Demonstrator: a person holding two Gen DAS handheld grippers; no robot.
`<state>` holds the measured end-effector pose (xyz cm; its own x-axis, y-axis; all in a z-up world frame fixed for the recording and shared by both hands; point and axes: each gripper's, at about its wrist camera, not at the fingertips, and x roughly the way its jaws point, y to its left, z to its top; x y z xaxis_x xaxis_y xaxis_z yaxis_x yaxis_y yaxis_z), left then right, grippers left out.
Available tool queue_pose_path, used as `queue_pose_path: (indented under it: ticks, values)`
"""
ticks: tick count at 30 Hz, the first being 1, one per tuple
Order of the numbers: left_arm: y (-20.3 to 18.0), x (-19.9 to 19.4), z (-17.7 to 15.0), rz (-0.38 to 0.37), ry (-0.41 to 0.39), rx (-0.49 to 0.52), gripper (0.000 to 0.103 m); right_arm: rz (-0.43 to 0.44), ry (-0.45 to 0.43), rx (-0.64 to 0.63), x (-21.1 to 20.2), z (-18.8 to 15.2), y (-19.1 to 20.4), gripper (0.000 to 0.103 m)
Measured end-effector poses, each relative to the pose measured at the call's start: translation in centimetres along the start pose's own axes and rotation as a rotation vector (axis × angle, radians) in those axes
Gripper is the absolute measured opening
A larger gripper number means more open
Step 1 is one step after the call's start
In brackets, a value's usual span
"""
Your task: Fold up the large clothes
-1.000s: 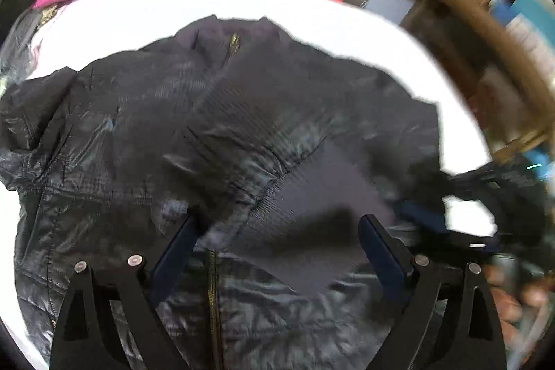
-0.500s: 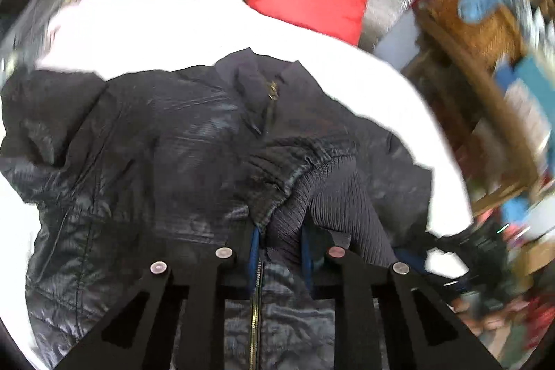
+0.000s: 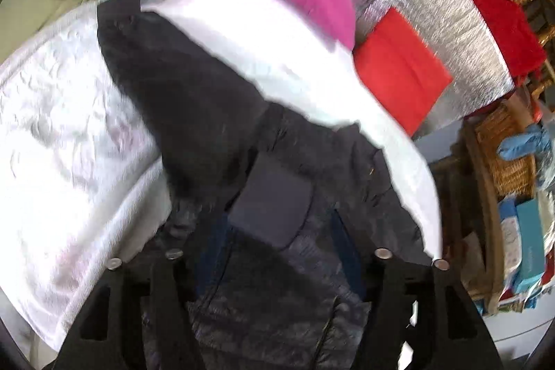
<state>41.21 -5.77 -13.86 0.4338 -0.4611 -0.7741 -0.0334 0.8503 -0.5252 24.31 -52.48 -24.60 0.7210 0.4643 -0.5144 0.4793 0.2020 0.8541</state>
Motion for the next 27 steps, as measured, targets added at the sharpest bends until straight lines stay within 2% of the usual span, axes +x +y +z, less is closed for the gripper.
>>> queue_pose_path:
  ticks: [1, 4, 7, 11, 12, 14, 15, 17, 21, 25, 27]
  values:
    - [0.3, 0.5, -0.8, -0.001, 0.014, 0.000, 0.074, -0.003, 0.000, -0.004, 0.1, -0.1, 0.1, 0.051]
    - [-0.2, 3.1, -2.4, 0.010, 0.071, 0.026, 0.074, -0.016, -0.017, -0.027, 0.0, -0.3, 0.7, 0.054]
    - [-1.5, 4.8, -3.4, 0.069, 0.052, 0.111, 0.074, -0.067, -0.101, -0.146, -0.9, -1.2, 3.0, 0.058]
    - [-3.1, 6.5, -4.5, 0.221, -0.029, 0.280, 0.072, -0.151, -0.208, -0.371, -1.3, -3.3, 6.7, 0.058]
    - [-3.5, 7.2, -4.6, 0.251, -0.031, 0.321, 0.069, -0.181, -0.207, -0.425, -0.8, -3.9, 7.4, 0.058]
    - [-3.7, 8.4, -5.3, 0.303, -0.004, 0.398, 0.068, -0.248, -0.171, -0.480, 0.8, -4.6, 7.9, 0.057]
    - [-3.6, 9.1, -5.5, 0.302, 0.022, 0.413, 0.068, -0.305, -0.128, -0.495, 2.2, -4.8, 7.6, 0.058]
    - [-3.1, 9.7, -5.5, 0.289, 0.043, 0.421, 0.068, -0.357, -0.080, -0.501, 4.1, -5.1, 6.8, 0.058]
    - [-3.6, 8.8, -5.2, 0.272, 0.043, 0.453, 0.068, -0.416, -0.145, -0.645, 4.4, -6.7, 7.6, 0.058]
    - [-3.4, 5.0, -5.1, 0.259, -0.076, 0.474, 0.068, -0.449, -0.202, -0.755, 4.0, -8.7, 8.2, 0.058]
    - [-2.5, 3.9, -4.8, 0.252, -0.086, 0.460, 0.068, -0.440, -0.242, -0.747, 3.7, -9.0, 9.1, 0.058]
